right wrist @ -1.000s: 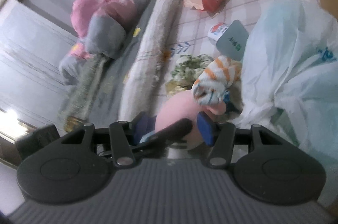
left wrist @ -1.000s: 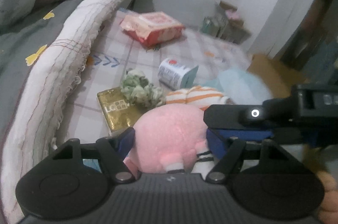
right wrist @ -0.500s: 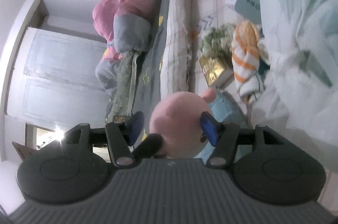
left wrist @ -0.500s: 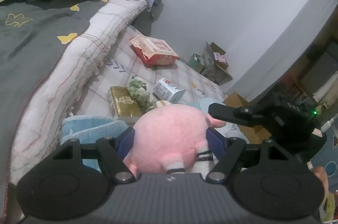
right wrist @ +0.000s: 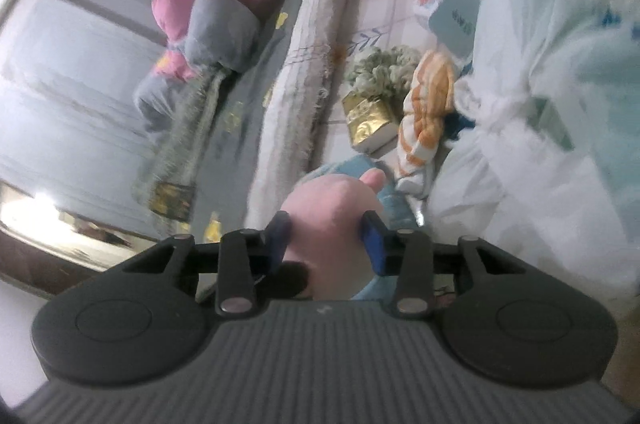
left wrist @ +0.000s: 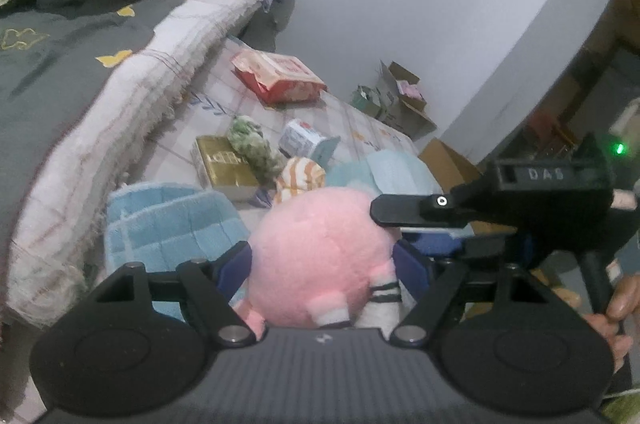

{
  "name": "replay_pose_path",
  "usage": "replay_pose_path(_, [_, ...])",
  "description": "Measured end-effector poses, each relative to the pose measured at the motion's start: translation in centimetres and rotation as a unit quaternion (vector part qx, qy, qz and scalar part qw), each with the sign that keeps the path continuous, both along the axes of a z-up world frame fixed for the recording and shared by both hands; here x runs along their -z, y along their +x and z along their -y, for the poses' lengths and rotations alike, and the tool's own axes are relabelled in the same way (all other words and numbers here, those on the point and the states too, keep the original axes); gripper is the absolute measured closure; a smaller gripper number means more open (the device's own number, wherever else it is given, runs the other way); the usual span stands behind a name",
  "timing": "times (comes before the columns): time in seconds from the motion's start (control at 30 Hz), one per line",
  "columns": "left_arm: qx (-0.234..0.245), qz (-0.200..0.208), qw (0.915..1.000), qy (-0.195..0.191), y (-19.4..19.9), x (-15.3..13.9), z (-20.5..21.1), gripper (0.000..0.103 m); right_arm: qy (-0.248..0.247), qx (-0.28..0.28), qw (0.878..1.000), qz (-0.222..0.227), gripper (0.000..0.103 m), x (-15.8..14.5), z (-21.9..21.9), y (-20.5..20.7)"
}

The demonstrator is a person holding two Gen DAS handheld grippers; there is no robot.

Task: Organize soft objects
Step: 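Close the right tool on the pink plush toy's head and lift it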

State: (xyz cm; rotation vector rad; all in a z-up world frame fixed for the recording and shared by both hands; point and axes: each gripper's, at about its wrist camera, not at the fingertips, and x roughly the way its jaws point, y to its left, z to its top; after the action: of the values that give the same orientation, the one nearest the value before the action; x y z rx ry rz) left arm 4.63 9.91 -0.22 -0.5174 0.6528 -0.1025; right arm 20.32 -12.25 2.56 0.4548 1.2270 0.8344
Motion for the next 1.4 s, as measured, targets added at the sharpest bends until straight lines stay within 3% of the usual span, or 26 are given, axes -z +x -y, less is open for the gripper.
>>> replay_pose_path(0.07, [0.009,0.0,0.9999,0.01,-0.2,-0.1,0.5,0.023,-0.024,-0.007,1.0,0.017,0.073,-0.7,-0.1,0.0])
replay_pose_path(0.1, [0.012,0.003,0.9997,0.021,-0.5,-0.3,0.8,0.022,-0.035,-0.013,0.999,0.022,0.086,-1.1,-0.4,0.1])
replay_pose_path(0.23, [0.019,0.011,0.9982,0.055,-1.5,-0.7,1.3,0.02,-0.067,-0.047,0.996,0.045,0.085,-2.2,-2.6,-0.2])
replay_pose_path(0.43, [0.003,-0.009,0.9981,0.06,-2.9,-0.4,0.3,0.02,-0.057,-0.105,0.992,0.031,0.085,-1.4,-7.9,-1.2])
replay_pose_path(0.63, [-0.027,-0.02,0.9962,0.08,-4.3,-0.3,-1.2,0.02,-0.004,-0.123,0.992,-0.037,0.081,0.9,-10.7,-1.1])
replay_pose_path(0.8, [-0.046,-0.025,0.9948,0.087,-4.1,-0.3,-2.4,0.02,0.039,-0.077,0.996,-0.017,0.069,-1.0,-7.9,-0.2])
replay_pose_path(0.93, [-0.045,-0.02,0.9937,0.101,-3.2,-0.5,-2.9,0.02,0.014,-0.037,0.999,-0.007,0.058,-0.9,-5.5,0.8])
replay_pose_path(1.03, [-0.04,-0.026,0.9928,0.11,-2.2,-0.3,-3.2,0.02,-0.004,-0.024,0.999,-0.033,0.052,0.9,-5.4,1.2])
replay_pose_path(1.13, [-0.033,-0.036,0.9915,0.121,-1.0,0.0,-3.4,0.02,-0.013,-0.02,0.998,-0.054,0.05,2.8,-6.0,1.5])
replay_pose_path(1.4, [-0.015,-0.071,0.9889,0.13,2.4,1.1,-4.5,0.015,-0.034,-0.031,0.997,-0.055,0.04,5.1,-9.3,2.4])
